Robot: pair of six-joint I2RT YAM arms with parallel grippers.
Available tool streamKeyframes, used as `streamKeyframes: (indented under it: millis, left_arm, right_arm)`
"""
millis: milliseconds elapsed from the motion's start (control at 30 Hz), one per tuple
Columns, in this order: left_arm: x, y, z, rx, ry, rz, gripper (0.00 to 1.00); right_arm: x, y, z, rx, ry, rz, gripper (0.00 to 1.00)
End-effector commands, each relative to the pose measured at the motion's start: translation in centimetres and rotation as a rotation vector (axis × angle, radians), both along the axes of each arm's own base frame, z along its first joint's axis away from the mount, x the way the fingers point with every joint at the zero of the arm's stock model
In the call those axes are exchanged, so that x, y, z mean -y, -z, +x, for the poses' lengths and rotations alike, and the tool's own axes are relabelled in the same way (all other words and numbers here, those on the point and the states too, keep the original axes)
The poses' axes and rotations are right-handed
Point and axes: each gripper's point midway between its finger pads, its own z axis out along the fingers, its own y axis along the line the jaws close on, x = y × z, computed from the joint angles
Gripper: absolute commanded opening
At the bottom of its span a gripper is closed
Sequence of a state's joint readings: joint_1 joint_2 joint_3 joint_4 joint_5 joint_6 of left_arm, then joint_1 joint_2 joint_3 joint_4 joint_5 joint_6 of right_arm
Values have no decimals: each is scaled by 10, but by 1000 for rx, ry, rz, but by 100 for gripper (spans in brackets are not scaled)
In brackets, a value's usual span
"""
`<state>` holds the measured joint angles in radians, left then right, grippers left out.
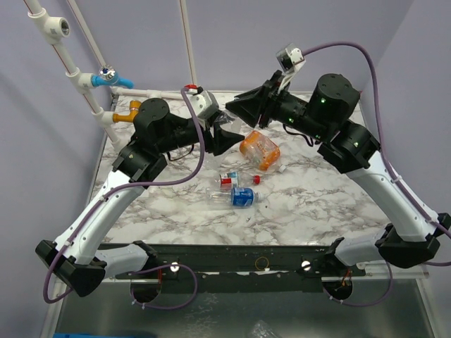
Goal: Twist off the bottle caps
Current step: Unscrew the bottle cap from the plastic bottle.
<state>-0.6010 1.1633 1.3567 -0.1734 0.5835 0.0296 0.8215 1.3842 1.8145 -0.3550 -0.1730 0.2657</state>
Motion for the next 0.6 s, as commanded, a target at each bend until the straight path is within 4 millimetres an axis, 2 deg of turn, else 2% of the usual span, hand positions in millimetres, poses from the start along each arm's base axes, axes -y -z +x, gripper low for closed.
streamKeyframes:
  millis: [0, 67, 133, 233, 300, 467, 567]
  left_arm:
    - [13, 2, -62, -101, 339, -8, 0]
    - [11, -1, -92, -149, 491, -9, 0]
    - [6, -5, -117, -192, 625, -5, 0]
    - [-2, -7, -139, -248, 747, 7, 0]
    - [-5, -4, -146, -277, 780, 14, 0]
    - [-6, 2, -147, -286, 782, 18, 0]
    - [-5, 1, -144, -265, 759, 13, 0]
  right_arm:
    - [1, -33, -68, 267, -305, 20, 1]
    - [6, -38, -102, 357, -451, 26, 1]
    - [12, -42, -124, 404, -550, 18, 1]
    - [22, -48, -147, 464, -641, 13, 1]
    - [27, -53, -159, 496, -690, 20, 1]
    - [31, -57, -169, 514, -732, 20, 1]
    - [29, -56, -157, 485, -672, 15, 1]
